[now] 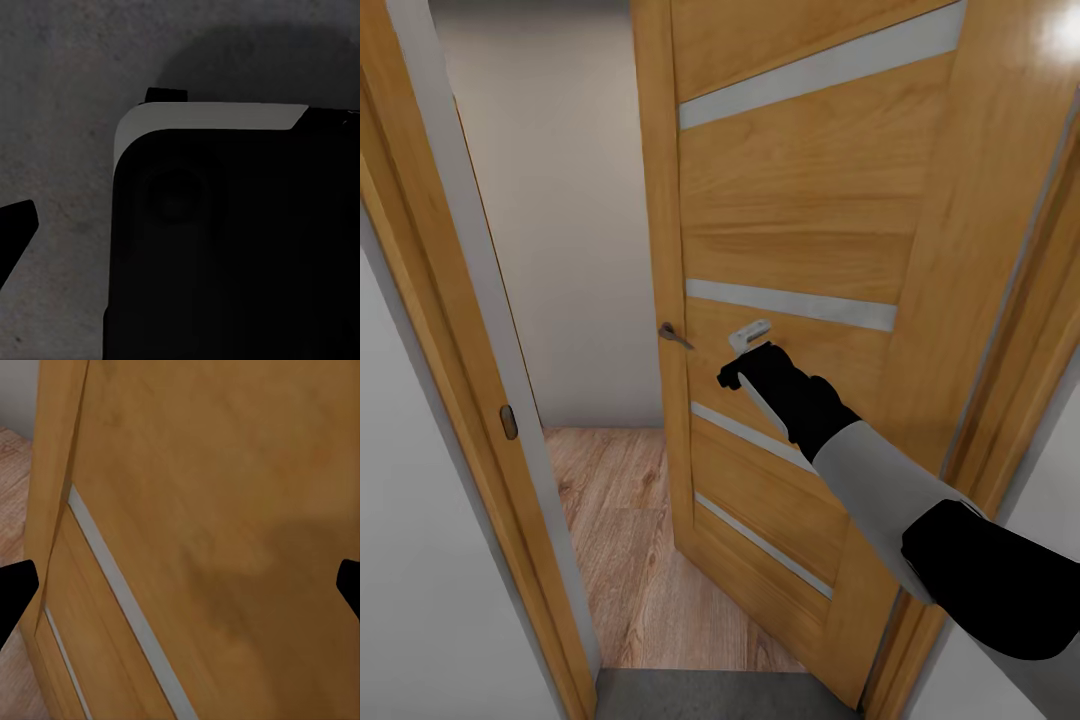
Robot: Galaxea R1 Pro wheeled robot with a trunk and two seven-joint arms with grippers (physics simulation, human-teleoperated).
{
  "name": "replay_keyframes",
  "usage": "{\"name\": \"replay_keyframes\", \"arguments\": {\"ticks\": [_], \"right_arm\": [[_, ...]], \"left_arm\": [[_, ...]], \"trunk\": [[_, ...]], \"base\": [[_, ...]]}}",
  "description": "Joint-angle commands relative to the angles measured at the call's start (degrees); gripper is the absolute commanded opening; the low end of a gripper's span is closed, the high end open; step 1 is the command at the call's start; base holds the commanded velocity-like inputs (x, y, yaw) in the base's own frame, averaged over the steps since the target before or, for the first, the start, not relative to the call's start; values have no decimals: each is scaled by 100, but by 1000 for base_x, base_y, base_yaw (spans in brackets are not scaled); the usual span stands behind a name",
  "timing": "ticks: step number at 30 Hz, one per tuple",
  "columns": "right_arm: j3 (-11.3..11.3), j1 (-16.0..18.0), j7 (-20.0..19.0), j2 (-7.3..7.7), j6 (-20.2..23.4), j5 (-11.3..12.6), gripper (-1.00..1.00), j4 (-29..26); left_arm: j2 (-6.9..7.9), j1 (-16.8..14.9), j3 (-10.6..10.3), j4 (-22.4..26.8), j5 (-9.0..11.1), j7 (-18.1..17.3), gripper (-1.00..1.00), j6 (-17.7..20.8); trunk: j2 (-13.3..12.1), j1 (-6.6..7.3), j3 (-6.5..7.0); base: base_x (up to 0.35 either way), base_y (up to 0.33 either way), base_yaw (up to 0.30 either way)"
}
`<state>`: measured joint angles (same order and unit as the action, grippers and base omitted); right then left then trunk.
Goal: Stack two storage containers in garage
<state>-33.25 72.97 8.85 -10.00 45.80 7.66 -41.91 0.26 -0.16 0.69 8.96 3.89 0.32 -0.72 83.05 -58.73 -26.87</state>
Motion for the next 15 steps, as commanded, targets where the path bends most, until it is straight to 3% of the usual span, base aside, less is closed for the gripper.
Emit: {"name": "replay_keyframes", "arguments": {"ticks": [1, 8, 12, 15], "right_arm": [[-15, 6, 55, 0, 18, 61, 100, -3], [-10, 6, 54, 0, 306, 71, 100, -639], [-14, 6, 58, 0, 671, 77, 100, -1162], [-15, 6, 67, 0, 714, 83, 100, -1208]], "left_arm": [[0, -2, 3, 1, 41, -5, 100, -7], [1, -2, 2, 1, 41, -51, 100, -7], [1, -2, 3, 1, 41, -32, 100, -7], [1, -2, 2, 1, 41, -20, 100, -7]], "trunk": [[3, 0, -6], [3, 0, -6], [3, 0, -6], [3, 0, -6]], "base": [[103, 0, 0], [262, 0, 0], [74, 0, 0], [8, 0, 0]]}}
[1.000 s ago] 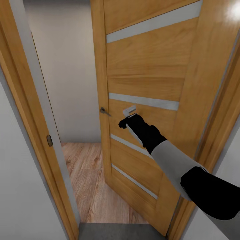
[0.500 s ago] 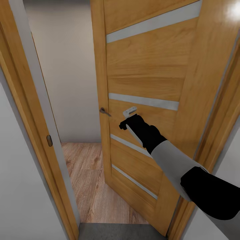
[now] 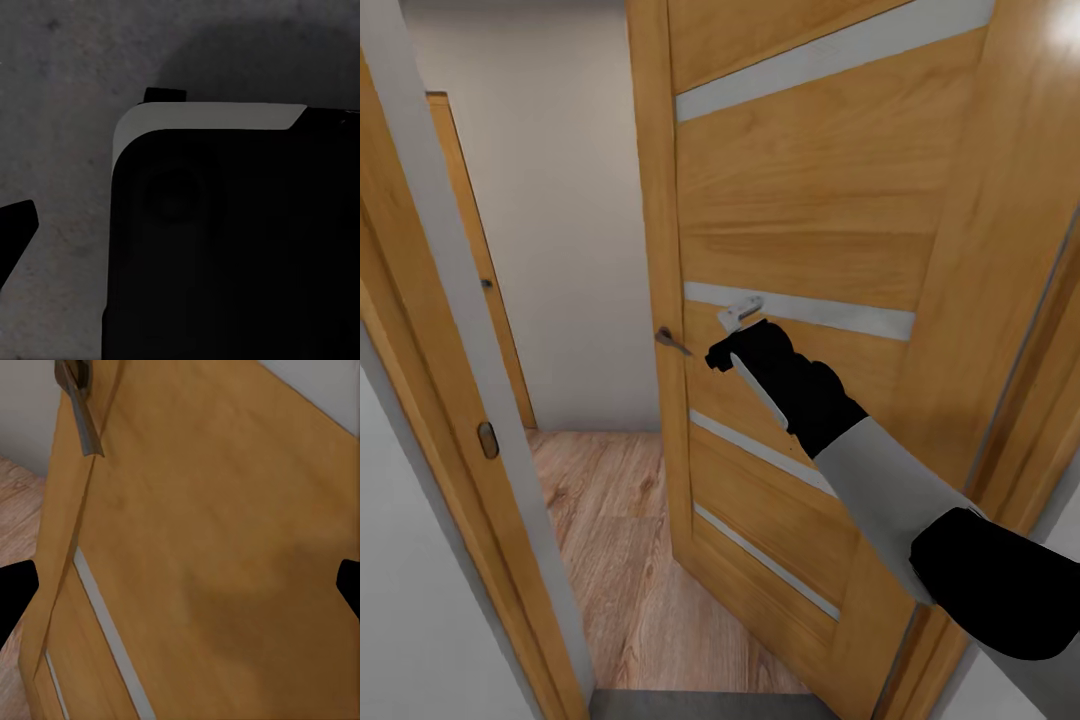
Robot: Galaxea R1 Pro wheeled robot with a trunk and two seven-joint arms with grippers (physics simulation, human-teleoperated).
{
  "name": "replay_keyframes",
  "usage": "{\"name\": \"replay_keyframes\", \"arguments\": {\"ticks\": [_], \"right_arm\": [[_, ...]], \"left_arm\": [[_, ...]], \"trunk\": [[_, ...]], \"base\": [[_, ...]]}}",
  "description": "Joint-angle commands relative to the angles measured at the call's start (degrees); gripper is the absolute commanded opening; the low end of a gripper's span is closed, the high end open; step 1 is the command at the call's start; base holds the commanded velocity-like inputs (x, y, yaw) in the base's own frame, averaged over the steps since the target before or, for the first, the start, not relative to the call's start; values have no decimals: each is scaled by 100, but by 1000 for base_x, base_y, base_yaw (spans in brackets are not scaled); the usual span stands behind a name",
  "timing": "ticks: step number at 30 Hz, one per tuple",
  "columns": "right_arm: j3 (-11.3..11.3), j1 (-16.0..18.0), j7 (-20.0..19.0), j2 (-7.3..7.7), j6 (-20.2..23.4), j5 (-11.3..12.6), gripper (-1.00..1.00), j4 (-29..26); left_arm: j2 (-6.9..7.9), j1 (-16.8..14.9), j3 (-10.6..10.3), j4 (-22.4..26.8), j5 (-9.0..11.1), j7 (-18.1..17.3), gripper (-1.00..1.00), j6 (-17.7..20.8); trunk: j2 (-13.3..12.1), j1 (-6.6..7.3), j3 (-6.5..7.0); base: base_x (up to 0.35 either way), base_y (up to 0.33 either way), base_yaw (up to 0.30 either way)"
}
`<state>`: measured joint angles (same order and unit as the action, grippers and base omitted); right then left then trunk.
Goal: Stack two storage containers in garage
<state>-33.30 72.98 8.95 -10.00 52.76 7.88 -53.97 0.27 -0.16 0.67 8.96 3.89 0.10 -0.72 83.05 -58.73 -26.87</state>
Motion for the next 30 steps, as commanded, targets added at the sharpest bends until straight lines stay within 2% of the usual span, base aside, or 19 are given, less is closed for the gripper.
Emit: {"name": "replay_keyframes", "arguments": {"ticks": [1, 6, 10, 12, 18, 26, 30], "right_arm": [[-10, 6, 61, 0, 23, 62, 100, -8], [-50, 6, 107, 0, 26, 48, 100, 37], [-137, 6, 253, 0, -50, -39, 100, 580], [-149, 6, 507, 0, -84, -134, 100, 823], [-158, -1, 710, 0, -244, -194, 100, 1145], [-160, -3, 773, 0, -381, -561, 100, 1397], [-153, -3, 775, 0, -399, -611, 100, 1478]], "left_arm": [[0, -2, 3, 1, 41, 5, 100, -8], [0, -2, 3, 1, 41, 15, 100, -8], [0, -2, 4, 1, 41, 23, 100, -8], [0, -2, 5, 1, 41, 24, 100, -8], [0, -2, 5, 1, 41, 25, 100, -8], [0, -2, 4, 1, 41, 18, 100, -8], [0, -2, 3, 1, 41, 16, 100, -8]], "trunk": [[3, 0, -6], [3, 0, -6], [3, 0, -6], [3, 0, -6], [3, 0, -6], [3, 0, -6], [3, 0, -6]], "base": [[3, 0, 0], [1, 0, 0], [0, 0, 0], [0, 0, 0], [0, 0, 0], [0, 0, 0], [0, 0, 0]]}}
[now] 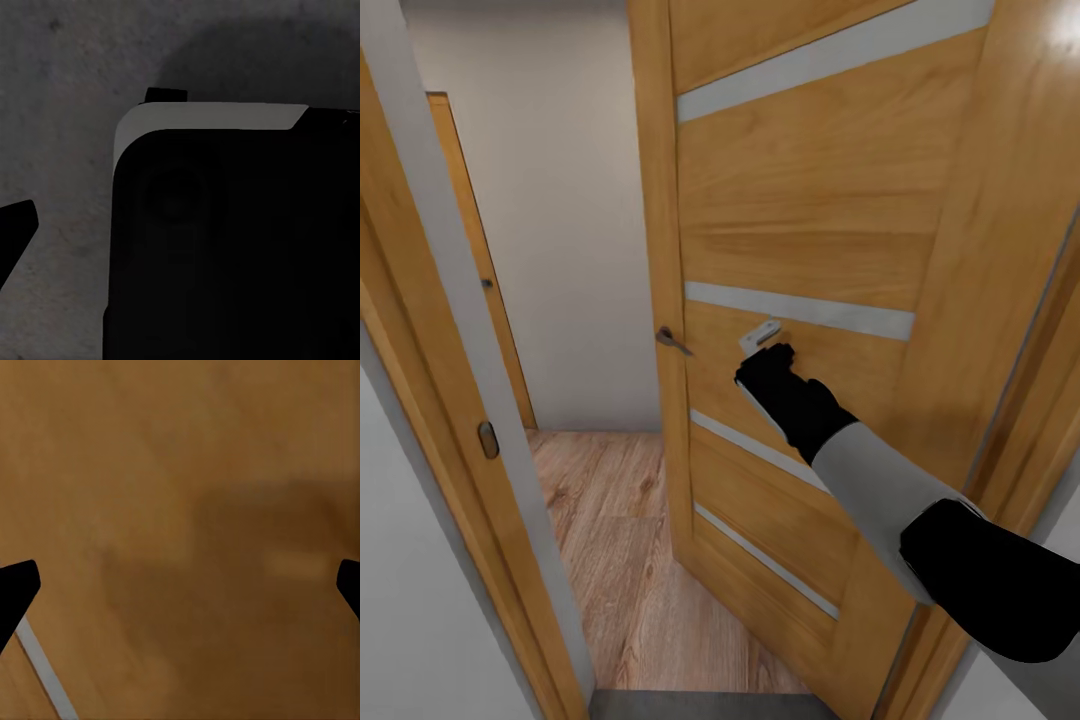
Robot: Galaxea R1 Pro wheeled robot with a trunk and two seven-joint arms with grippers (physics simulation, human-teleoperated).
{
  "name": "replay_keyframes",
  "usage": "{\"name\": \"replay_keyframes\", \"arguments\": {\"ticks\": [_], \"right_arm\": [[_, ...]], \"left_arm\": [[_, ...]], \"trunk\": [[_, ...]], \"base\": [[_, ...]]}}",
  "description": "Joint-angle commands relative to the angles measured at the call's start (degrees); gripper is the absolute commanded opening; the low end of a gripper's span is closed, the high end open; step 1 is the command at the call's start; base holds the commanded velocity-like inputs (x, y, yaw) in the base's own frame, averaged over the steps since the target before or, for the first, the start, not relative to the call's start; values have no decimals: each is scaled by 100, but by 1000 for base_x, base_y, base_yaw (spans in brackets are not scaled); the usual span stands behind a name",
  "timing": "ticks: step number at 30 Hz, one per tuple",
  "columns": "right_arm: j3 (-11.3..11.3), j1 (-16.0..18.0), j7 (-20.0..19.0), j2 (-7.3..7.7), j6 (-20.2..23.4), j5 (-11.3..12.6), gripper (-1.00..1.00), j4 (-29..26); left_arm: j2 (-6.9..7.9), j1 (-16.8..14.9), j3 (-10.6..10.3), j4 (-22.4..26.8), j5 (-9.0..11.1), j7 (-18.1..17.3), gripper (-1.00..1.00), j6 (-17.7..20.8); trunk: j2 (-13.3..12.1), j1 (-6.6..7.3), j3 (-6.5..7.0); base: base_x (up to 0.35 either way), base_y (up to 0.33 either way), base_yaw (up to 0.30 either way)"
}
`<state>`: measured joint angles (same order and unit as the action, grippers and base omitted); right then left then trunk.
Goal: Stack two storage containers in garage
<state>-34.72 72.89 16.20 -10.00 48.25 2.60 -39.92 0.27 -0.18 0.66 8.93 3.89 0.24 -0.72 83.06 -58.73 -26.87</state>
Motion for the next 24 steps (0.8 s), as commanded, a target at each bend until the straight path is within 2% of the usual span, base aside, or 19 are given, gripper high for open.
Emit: {"name": "replay_keyframes", "arguments": {"ticks": [1, 5, 8, 16, 24], "right_arm": [[-9, 6, 53, 0, 16, -88, 100, 168], [-8, 170, 58, 0, -332, -93, 100, 868], [-3, 256, 65, 0, -483, -91, 100, 1173], [2, 373, 272, 0, -507, -84, 100, 1325], [13, 475, 304, 0, -505, -93, 100, 1429]], "left_arm": [[0, 0, 4, 3, 42, 2, 100, -7], [0, 0, 4, 3, 42, 2, 100, -7], [0, 0, 4, 3, 42, 2, 100, -7], [0, 0, 4, 3, 42, 2, 100, -7], [0, 0, 4, 3, 42, 2, 100, -7]], "trunk": [[2, 0, -6], [2, 0, -6], [2, 0, -6], [2, 0, -6], [2, 0, -6]], "base": [[0, 0, 0], [0, 0, 0], [0, 0, 0], [0, 0, 0], [0, 0, 0]]}}
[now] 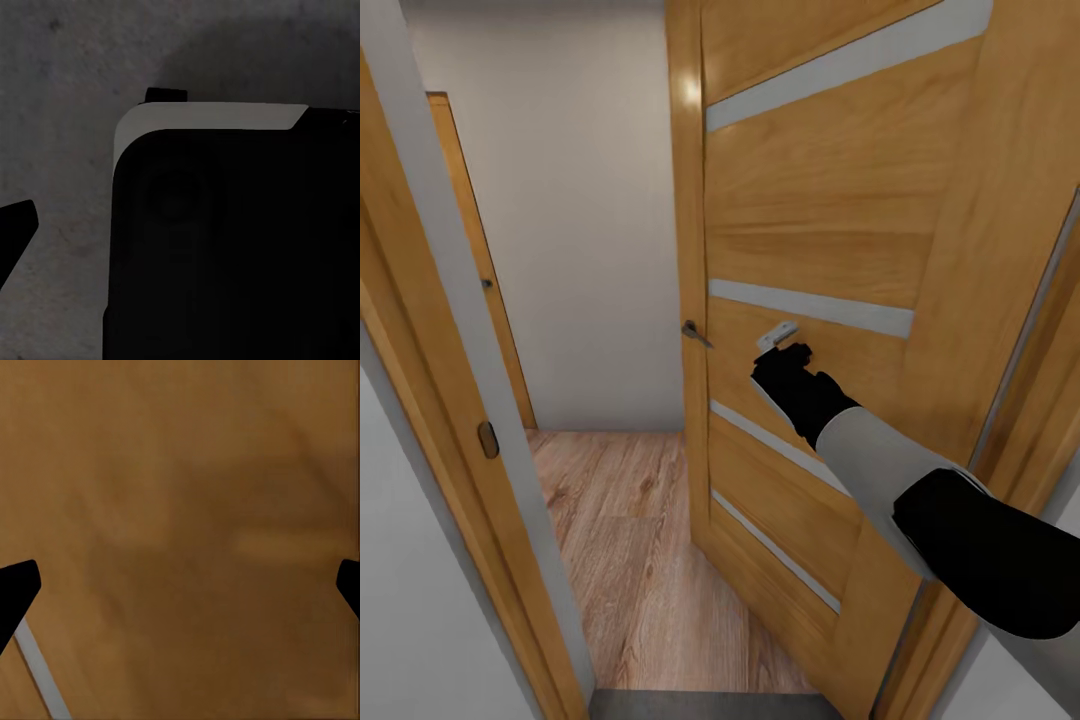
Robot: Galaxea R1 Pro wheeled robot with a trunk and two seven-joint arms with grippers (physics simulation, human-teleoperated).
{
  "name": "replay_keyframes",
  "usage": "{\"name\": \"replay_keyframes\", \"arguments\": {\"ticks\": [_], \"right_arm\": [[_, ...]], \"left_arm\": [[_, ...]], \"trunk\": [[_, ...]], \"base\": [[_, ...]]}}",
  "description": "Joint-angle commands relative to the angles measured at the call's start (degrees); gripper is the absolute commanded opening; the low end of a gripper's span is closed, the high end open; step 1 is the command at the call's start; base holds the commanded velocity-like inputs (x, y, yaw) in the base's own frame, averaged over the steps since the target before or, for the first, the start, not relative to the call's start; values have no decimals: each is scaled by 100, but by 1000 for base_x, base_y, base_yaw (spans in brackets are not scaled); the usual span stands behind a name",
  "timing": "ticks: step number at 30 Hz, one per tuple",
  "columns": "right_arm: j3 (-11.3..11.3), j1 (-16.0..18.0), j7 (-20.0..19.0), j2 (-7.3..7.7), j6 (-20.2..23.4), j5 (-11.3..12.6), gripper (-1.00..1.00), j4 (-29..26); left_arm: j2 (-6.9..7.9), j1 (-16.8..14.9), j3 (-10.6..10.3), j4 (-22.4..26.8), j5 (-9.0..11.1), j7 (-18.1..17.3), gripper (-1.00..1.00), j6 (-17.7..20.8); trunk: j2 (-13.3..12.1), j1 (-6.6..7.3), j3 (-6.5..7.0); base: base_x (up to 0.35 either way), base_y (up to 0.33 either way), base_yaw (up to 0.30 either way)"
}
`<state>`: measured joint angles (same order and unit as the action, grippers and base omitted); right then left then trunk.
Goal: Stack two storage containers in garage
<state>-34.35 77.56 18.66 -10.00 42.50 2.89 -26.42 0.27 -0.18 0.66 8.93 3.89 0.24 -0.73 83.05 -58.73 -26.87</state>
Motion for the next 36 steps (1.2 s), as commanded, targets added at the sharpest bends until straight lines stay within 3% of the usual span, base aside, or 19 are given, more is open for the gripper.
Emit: {"name": "replay_keyframes", "arguments": {"ticks": [1, 12, 14, 18, 21, 25, 36], "right_arm": [[-23, 8, 57, 0, 82, -115, 100, 49], [-11, 7, -133, 0, 194, 40, 100, -839], [-11, 9, -290, 0, 196, 204, 100, -961], [-18, 7, -1233, 0, 325, 1043, 100, -1356], [-19, 10, -1795, 0, 521, 1325, 100, -1513], [-27, 9, -2026, 0, 637, 1402, 100, -1688], [-36, 6, -1924, 0, 668, 1357, 100, -1700]], "left_arm": [[0, 1, 4, 4, 42, 6, 100, -6], [-9, 1, 4, 4, 42, 16, 100, -6], [-9, 1, 8, 4, 42, 18, 100, -6], [-13, 1, 12, 6, 42, 20, 100, 6], [-30, 1, 13, 8, 48, 20, 100, 16], [-23, 1, 12, 12, 45, 17, 100, 28], [-10, 1, 5, 4, 42, 11, 100, 26]], "trunk": [[3, 0, -6], [3, 0, -6], [3, 0, -6], [3, 0, -6], [3, 0, -6], [3, 0, -6], [3, 0, -6]], "base": [[0, 0, 0], [0, 0, 0], [0, 0, 0], [0, 0, 0], [0, 0, 0], [54, 0, 0], [299, 0, 0]]}}
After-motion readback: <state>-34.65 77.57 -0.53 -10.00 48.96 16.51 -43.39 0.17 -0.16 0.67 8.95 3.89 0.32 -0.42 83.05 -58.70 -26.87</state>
